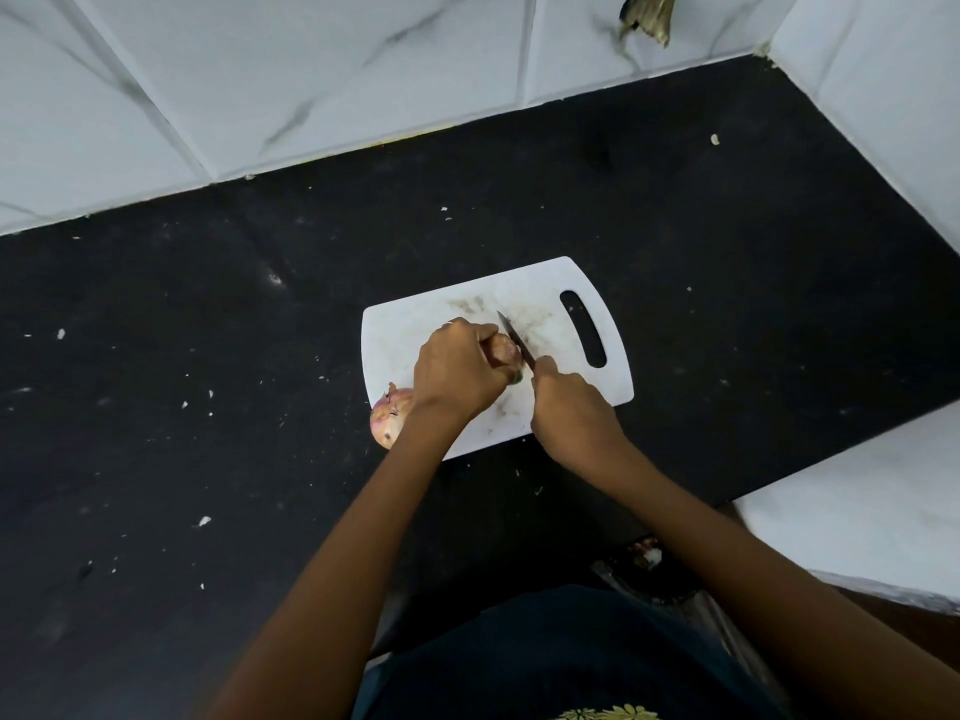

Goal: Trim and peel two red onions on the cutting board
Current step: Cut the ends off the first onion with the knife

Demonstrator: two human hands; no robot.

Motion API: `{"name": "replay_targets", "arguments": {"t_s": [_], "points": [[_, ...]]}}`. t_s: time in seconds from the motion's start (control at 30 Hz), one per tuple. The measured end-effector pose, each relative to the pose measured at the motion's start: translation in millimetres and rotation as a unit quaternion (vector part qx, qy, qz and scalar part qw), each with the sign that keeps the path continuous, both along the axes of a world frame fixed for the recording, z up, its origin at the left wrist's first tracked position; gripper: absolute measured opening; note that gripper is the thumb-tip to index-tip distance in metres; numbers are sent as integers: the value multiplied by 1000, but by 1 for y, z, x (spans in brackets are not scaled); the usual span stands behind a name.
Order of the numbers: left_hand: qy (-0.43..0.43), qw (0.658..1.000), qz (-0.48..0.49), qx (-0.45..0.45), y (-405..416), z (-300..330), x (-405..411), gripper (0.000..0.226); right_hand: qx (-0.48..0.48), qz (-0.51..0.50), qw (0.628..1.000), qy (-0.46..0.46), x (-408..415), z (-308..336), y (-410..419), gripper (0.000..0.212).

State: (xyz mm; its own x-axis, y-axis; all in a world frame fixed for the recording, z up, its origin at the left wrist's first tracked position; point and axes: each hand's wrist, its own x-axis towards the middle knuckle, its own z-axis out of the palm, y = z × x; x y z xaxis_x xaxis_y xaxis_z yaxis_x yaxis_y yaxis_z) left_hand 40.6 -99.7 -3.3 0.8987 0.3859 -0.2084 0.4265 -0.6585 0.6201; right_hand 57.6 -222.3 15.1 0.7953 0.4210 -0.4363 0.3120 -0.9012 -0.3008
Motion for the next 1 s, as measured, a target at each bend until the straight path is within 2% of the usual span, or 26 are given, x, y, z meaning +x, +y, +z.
{"name": "replay_targets", "arguments": {"t_s": [0.23, 0.43, 0.57, 0.7, 0.83, 1.0], "points": [[10, 1000, 4, -8, -1, 4, 1, 16, 2, 9, 1000, -6, 15, -3, 14, 31], [13, 1000, 0, -14, 0, 9, 2, 31, 21, 7, 1000, -10, 0, -8, -6, 24], [18, 1000, -7, -14, 1, 6, 3, 21, 13, 6, 1000, 1, 13, -7, 9, 32], [20, 999, 7, -37, 2, 7, 3, 20, 14, 10, 1000, 9, 16, -7, 7, 31], [20, 999, 4, -35, 2, 9, 5, 24, 26, -2, 1000, 5, 1, -10, -8, 20], [28, 999, -15, -23, 1, 8, 8, 19, 18, -1, 1000, 11, 19, -8, 8, 31]]}}
